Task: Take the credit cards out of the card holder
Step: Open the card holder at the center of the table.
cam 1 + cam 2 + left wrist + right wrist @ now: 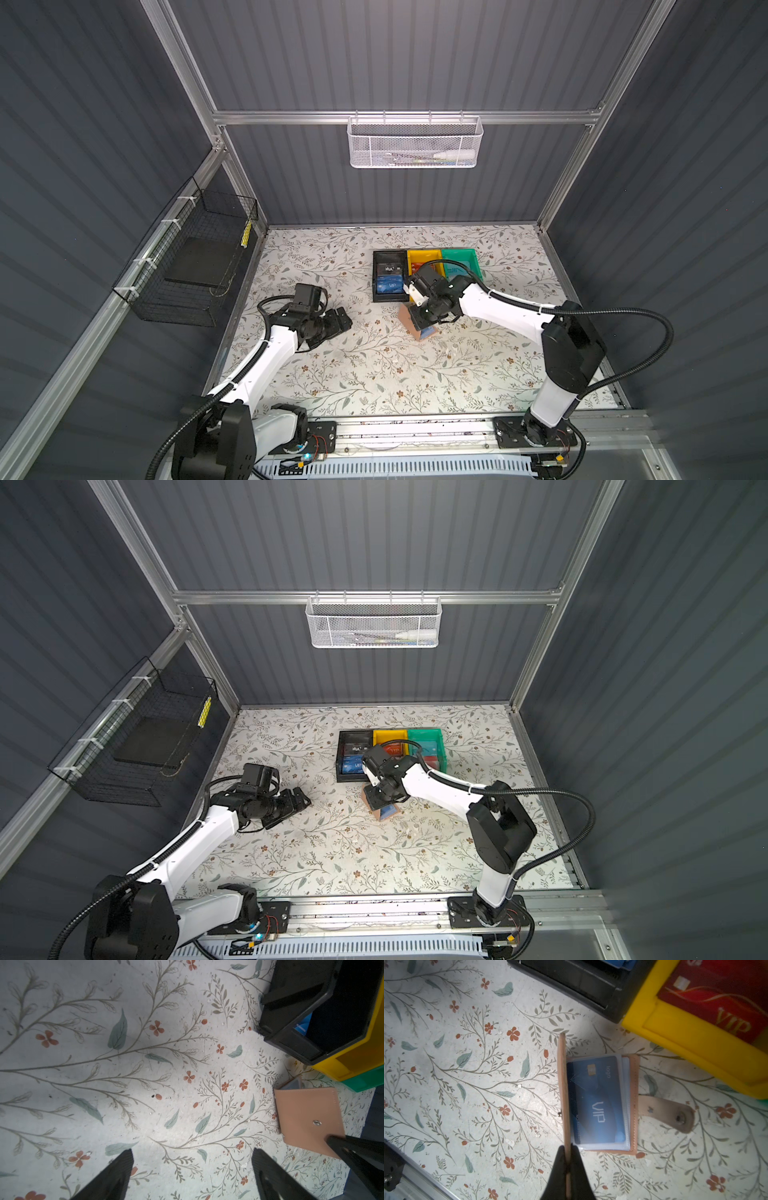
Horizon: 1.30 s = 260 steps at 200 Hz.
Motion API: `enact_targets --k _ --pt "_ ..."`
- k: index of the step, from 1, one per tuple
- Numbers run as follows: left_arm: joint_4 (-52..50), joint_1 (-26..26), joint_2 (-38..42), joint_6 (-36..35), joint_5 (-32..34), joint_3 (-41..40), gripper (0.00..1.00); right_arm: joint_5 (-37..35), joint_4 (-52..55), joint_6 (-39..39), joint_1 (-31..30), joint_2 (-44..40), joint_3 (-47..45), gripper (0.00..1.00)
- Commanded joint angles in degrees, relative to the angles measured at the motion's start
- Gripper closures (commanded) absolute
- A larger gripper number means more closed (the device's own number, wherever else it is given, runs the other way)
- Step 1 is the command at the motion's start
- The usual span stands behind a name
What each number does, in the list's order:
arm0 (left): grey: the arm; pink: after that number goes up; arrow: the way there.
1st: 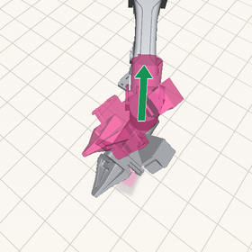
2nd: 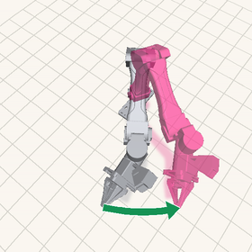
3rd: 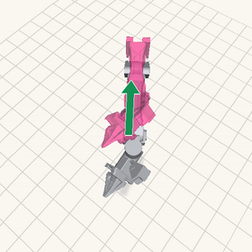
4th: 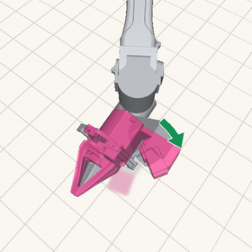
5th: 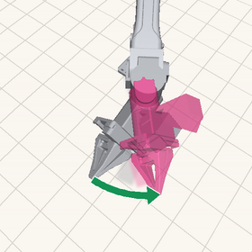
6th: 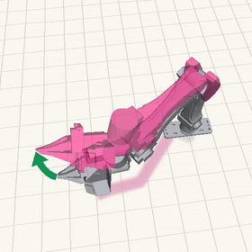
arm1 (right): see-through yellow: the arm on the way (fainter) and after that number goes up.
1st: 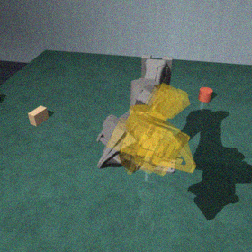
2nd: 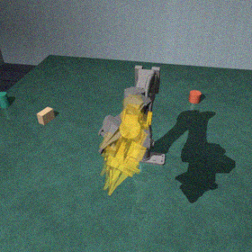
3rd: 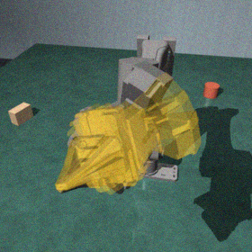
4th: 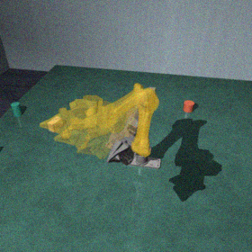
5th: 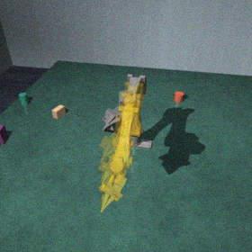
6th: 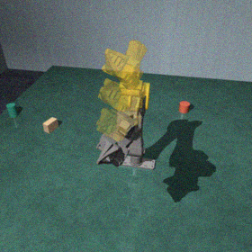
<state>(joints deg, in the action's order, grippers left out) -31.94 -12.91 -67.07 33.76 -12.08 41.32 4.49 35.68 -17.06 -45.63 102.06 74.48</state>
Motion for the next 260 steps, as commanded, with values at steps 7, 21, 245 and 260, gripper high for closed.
enact_targets --k 7,21,245,260 --pt "-2.1 0.3 2.4 -0.6 -0.3 1.5 0.08 -0.7 2.9 -0.6 -2.8 4.0 3.6 0.88" --pt "-2.5 0.3 3.2 -0.3 0.0 1.2 0.07 -0.3 3.3 -0.3 -4.0 5.3 5.1 0.78" --pt "4.9 0.7 3.3 3.4 -11.7 -1.8 0.15 28.1 -5.6 2.0 -5.5 9.5 5.1 0.49" --pt "7.4 0.9 2.8 4.3 -14.1 -2.1 0.18 29.3 -6.4 1.7 -5.1 9.7 4.5 0.51"
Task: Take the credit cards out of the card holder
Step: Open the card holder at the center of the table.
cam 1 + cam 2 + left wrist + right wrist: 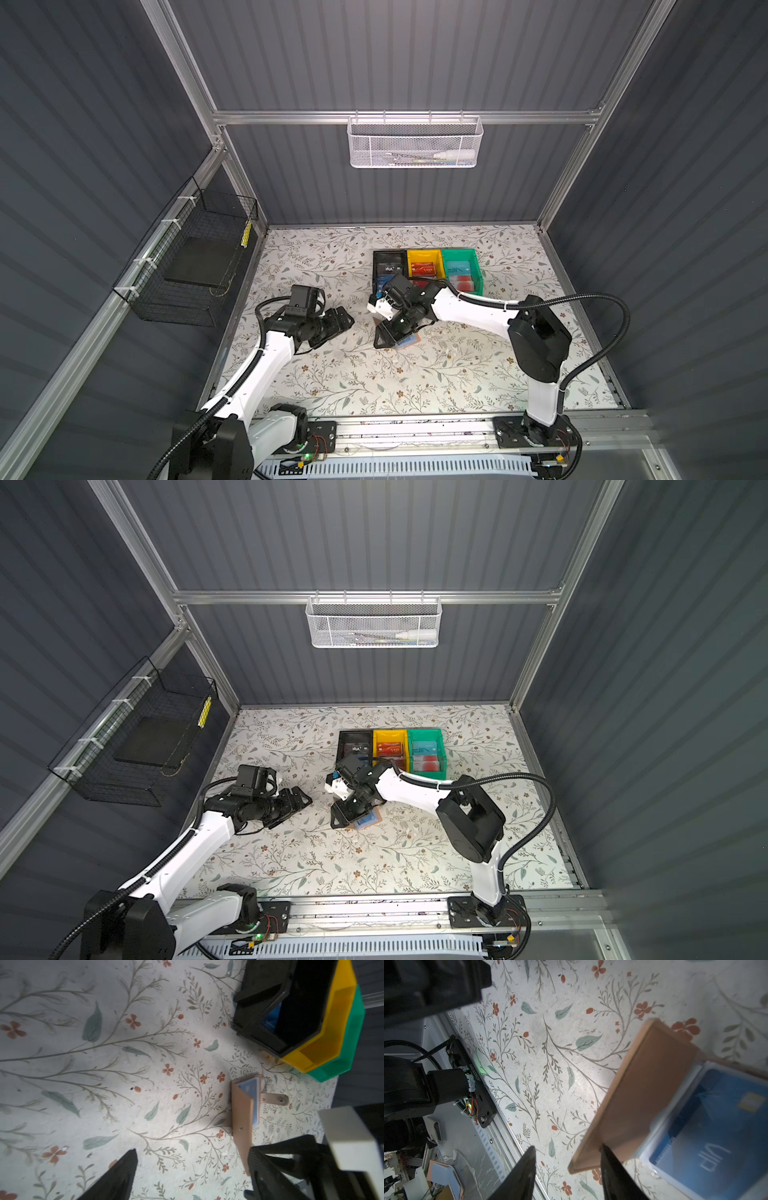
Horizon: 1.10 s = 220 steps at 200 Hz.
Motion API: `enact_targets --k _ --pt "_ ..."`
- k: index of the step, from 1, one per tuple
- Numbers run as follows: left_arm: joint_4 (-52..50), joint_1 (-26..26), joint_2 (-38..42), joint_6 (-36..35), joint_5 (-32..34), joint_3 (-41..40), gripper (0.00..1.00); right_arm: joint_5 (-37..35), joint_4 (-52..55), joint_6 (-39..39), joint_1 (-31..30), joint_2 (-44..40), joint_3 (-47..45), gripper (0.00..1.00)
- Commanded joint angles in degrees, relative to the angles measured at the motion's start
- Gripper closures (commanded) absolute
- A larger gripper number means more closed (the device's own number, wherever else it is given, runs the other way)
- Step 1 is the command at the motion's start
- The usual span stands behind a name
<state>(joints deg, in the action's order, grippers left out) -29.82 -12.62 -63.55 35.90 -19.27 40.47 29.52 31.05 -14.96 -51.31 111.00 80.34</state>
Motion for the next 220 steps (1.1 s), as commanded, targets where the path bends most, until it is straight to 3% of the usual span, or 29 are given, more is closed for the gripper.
enact_targets --k 1,33,74,104,158,184,220 --pt "5.4 0.6 -0.9 2.2 -7.0 -1.3 0.18 4.3 -1.9 -0.4 0.6 0.8 -1.4 0.51" --pt "8.4 0.8 -3.4 3.0 -9.4 -1.4 0.24 5.2 -3.3 -1.0 1.7 0.6 -3.0 0.57" --pt "17.7 0.9 -6.8 7.7 -13.9 -4.8 0.47 6.7 -6.2 -2.6 3.4 0.1 -5.8 0.64" --pt "19.7 0.9 -7.8 8.8 -15.0 -4.7 0.57 7.7 -7.6 -3.2 4.0 0.3 -7.0 0.68" --pt "25.0 0.8 -7.8 12.5 -18.3 -5.5 0.91 8.3 -8.1 -3.8 4.2 2.2 -6.5 0.80" --pt "30.8 0.6 -8.7 16.2 -20.4 -7.5 0.99 8.4 -8.4 -4.3 4.2 3.0 -6.3 0.80" --pt "33.1 -1.0 -10.1 17.2 -20.1 -8.6 1.00 8.2 -8.0 -4.8 4.4 4.4 -5.6 0.81"
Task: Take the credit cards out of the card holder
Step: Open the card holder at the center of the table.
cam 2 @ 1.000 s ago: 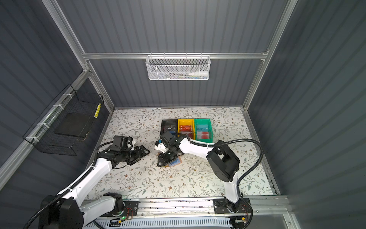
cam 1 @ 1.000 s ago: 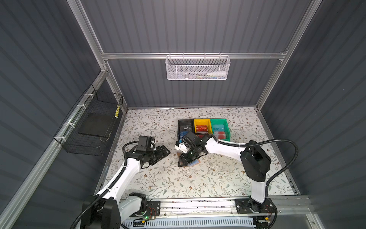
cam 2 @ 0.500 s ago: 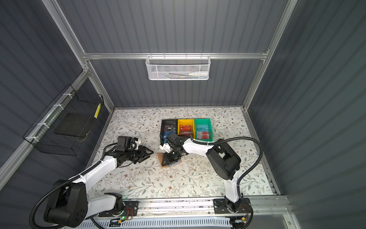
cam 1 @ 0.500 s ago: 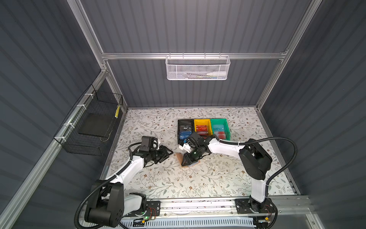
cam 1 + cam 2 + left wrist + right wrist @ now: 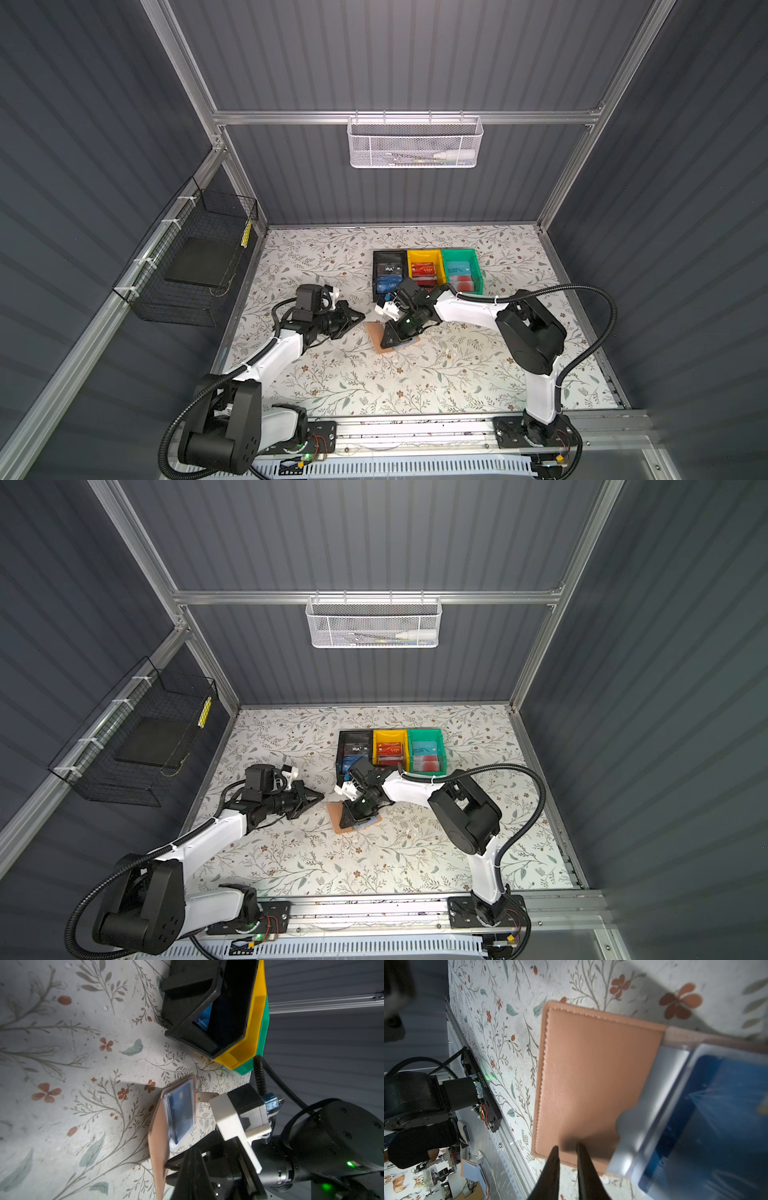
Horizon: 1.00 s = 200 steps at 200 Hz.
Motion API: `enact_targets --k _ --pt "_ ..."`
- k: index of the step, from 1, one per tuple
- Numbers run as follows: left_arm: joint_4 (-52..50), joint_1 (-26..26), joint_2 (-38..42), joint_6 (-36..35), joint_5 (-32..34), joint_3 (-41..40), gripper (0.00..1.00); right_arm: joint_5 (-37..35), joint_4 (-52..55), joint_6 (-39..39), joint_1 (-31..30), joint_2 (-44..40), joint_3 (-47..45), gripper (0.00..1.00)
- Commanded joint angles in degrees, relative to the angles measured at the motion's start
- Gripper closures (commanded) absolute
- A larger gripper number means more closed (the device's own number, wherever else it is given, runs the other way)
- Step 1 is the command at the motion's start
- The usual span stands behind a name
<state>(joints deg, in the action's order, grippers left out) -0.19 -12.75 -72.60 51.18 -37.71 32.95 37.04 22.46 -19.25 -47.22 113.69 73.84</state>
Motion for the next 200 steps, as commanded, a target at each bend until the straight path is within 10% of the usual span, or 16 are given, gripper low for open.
enact_targets --k 1,200 --pt "3.5 -1.0 -1.0 2.0 -1.7 -1.1 1.00 0.7 0.6 -0.6 0.3 1.7 0.9 0.81" --pt "16.4 -2.8 -18.5 3.2 -0.4 -9.0 1.00 -1.7 -1.5 -3.7 2.8 -5.6 -1.5 0.83"
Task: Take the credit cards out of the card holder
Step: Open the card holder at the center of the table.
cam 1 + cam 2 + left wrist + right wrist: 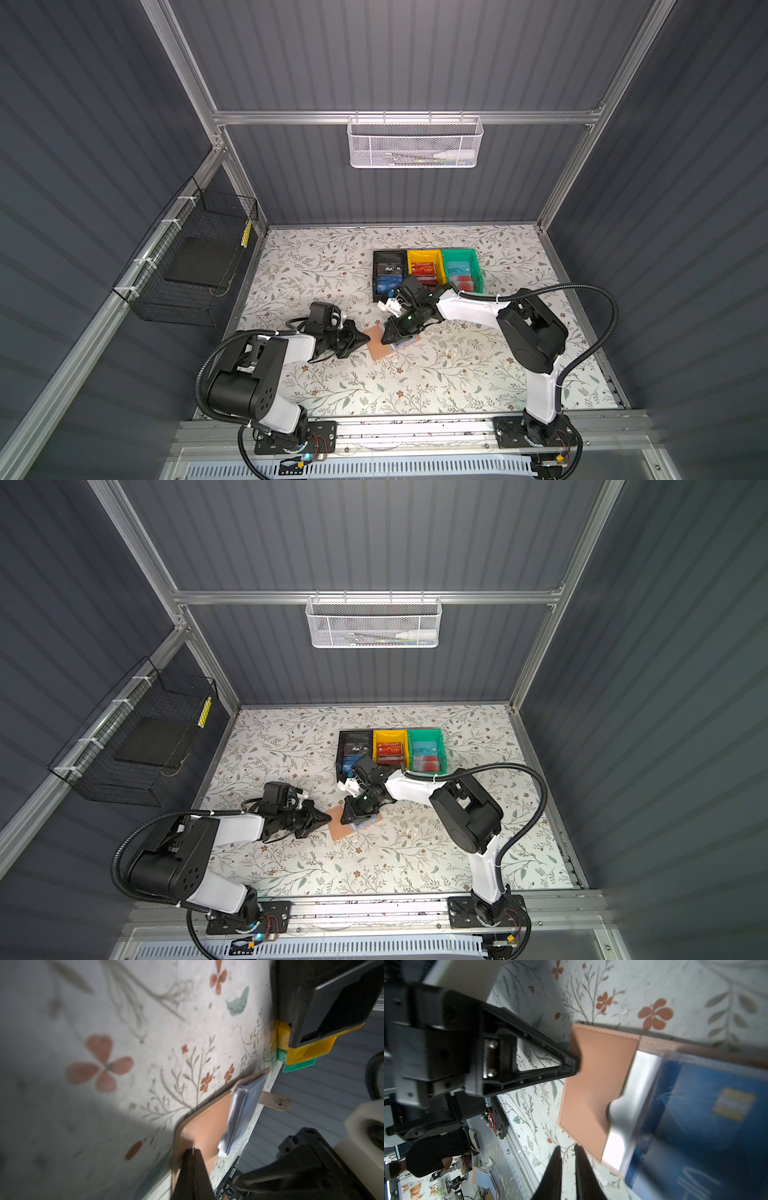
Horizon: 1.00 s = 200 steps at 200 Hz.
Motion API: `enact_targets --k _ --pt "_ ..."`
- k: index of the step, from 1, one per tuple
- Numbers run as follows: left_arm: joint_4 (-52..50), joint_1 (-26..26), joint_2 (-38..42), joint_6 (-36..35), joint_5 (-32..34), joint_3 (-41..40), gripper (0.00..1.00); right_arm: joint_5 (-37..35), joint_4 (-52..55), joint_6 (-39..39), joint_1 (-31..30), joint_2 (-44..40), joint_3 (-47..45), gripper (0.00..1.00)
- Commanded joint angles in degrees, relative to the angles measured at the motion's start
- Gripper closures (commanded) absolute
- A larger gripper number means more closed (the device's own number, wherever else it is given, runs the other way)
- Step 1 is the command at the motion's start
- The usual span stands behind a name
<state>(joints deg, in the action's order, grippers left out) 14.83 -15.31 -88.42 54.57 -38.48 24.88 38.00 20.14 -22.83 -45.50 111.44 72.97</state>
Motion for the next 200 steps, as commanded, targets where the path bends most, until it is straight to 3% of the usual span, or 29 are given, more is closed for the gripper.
enact_targets --k 1,56,90,108,135,200 --pt "1.4 -0.2 -2.7 -0.2 0.3 -0.9 1.00 -3.0 0.9 -0.1 1.1 -3.4 -0.7 0.83" --pt "-2.3 -0.2 -1.4 -1.9 2.2 0.3 1.00 -14.3 9.1 2.6 7.8 -4.3 -2.0 0.84" --pt "-0.7 -0.2 -1.3 -0.3 0.9 1.6 1.00 -14.0 10.7 4.6 8.4 -3.2 -2.1 0.84" --pt "4.7 -0.3 -1.3 2.8 -1.6 1.6 0.93 -13.3 10.0 4.2 8.3 -3.0 -2.3 0.84" --pt "4.2 -0.8 -0.1 3.7 -1.7 3.5 0.87 -12.7 9.2 3.8 8.3 -2.3 -2.3 0.84" --pt "7.0 -2.5 -1.9 6.5 -1.8 5.7 0.87 -12.0 8.5 3.8 8.3 0.3 -1.9 0.84"
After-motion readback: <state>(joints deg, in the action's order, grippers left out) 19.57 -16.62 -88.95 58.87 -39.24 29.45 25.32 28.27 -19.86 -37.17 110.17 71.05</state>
